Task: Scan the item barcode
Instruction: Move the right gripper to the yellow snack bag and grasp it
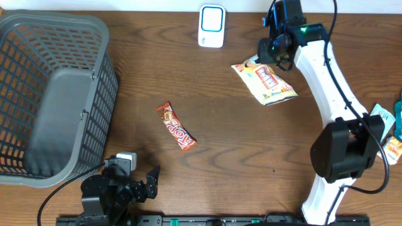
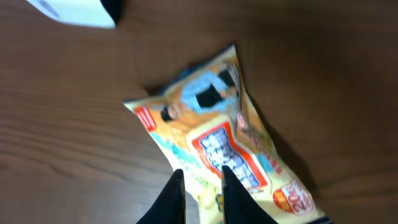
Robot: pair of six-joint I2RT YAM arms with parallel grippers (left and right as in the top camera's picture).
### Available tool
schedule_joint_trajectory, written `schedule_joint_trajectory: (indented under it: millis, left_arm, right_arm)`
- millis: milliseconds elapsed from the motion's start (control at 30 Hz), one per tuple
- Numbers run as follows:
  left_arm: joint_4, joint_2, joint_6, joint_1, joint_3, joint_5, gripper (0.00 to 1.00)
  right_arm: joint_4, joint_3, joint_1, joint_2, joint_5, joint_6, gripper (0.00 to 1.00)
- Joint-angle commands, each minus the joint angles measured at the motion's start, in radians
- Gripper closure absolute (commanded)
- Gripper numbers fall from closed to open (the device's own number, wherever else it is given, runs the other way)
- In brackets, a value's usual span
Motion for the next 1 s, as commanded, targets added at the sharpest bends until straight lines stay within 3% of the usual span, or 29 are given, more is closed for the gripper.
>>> schedule_joint_trajectory:
  millis: [0,200,367,767,900,967]
  left_arm:
    - [-0.003,-0.002,0.006,-0.003,0.001,-0.01,0.01]
    - [-0.003,-0.002,0.006,-0.003,0.001,-0.01,0.01]
    - [-0.003,-0.002,0.006,-0.003,0.001,-0.01,0.01]
    - [-0.003,-0.002,0.006,-0.003,0.001,-0.01,0.01]
    - [-0.003,-0.002,0.006,-0.003,0.001,-0.01,0.01]
    - [-0.003,-0.002,0.006,-0.003,0.001,-0.01,0.01]
  right_arm:
    - [0.013,-0.01,0.008,0.11,-0.002,0.009,0.86]
    - [-0.009,-0.01,0.017,0.288,0.0,0.023,0.98]
    - [-0.056,-0.01,0.014,0.348,0.079,0.024,0.99]
    - [-0.127,-0.008,0.024,0.062,0.095,0.023,0.99]
    - [-0.178,-0.008,0.062,0.015,0.103,-0.002,0.91]
    - [-0.181,-0.012,0.089,0.021,0.11,-0.058,0.74]
